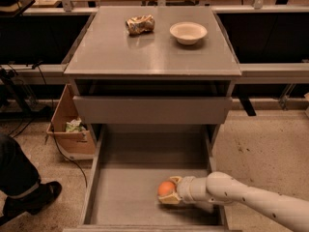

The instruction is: Place orange into middle drawer

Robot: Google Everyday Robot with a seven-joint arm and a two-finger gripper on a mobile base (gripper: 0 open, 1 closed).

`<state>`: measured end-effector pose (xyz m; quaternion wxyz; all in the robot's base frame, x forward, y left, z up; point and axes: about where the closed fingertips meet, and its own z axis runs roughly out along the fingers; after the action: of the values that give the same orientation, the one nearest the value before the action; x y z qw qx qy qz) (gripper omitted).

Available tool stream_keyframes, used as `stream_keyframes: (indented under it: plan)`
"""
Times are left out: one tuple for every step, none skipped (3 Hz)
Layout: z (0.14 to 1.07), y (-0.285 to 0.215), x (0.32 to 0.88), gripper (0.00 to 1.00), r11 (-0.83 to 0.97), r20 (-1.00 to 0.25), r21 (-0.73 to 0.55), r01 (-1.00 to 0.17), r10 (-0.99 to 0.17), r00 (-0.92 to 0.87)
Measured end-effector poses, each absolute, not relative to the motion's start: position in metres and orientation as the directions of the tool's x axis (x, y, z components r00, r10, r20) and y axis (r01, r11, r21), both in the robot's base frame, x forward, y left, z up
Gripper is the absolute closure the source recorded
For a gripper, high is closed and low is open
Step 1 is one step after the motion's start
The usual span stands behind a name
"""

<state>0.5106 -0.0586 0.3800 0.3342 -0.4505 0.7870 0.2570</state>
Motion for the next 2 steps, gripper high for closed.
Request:
stream_keyframes:
  plan:
    - [0.3765,-0.0567,0.514,0.14,0.456,-0.758,0.105,-0.884,-0.538,-0.368]
    - [0.3762,-0.055,0.5163,0.0,0.448,-0.761,0.108,-0.888,-0.537,-0.363]
